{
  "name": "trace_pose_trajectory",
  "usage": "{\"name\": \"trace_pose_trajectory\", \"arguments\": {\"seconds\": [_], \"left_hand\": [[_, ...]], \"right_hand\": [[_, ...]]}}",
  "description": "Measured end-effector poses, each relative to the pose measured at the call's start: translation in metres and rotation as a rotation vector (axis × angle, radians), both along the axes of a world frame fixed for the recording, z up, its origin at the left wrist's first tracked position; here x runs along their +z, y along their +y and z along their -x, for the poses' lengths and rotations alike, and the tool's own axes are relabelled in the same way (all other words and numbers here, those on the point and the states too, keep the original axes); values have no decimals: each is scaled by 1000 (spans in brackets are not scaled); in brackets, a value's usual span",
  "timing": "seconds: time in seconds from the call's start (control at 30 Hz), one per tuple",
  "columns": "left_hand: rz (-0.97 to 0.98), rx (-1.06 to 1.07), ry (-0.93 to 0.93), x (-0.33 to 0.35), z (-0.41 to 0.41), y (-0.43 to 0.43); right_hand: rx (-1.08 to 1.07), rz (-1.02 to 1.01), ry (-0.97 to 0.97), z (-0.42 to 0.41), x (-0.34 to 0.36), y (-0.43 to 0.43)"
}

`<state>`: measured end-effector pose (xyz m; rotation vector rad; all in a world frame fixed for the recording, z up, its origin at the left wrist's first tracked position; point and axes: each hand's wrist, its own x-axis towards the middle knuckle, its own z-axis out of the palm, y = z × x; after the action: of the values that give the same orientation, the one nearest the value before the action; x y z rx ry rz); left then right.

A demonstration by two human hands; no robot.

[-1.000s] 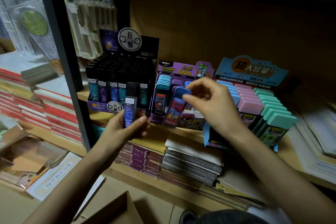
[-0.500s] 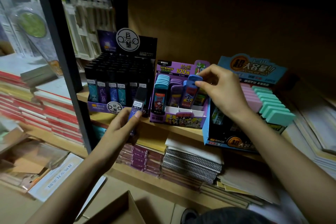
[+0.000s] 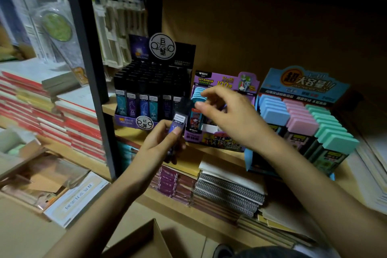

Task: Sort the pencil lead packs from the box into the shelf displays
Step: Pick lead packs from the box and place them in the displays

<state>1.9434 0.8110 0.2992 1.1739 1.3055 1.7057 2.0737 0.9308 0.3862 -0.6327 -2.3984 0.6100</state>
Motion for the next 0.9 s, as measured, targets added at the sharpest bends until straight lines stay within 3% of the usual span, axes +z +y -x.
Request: {"name": "trace_pose_trajectory", "arguments": {"seconds": [0.07, 0.23, 0.33, 0.43, 0.57, 0.9], "left_hand": [[-24, 10, 11, 4, -2, 0], [-39, 119, 192, 10, 21, -2], [44, 450, 429, 2, 57, -4], [123, 644, 446, -12, 84, -6], [195, 631, 468, -29, 99, -3], [178, 704, 447, -42, 101, 5]], "right_hand": [[52, 174, 48, 17, -4, -14], [108, 333, 240, 47, 0, -15], [21, 186, 288, 60, 12, 0], [-33, 9, 215, 71, 15, 11], [-27, -114, 139, 86, 2, 11], [-1, -86, 102, 98, -5, 11]]}}
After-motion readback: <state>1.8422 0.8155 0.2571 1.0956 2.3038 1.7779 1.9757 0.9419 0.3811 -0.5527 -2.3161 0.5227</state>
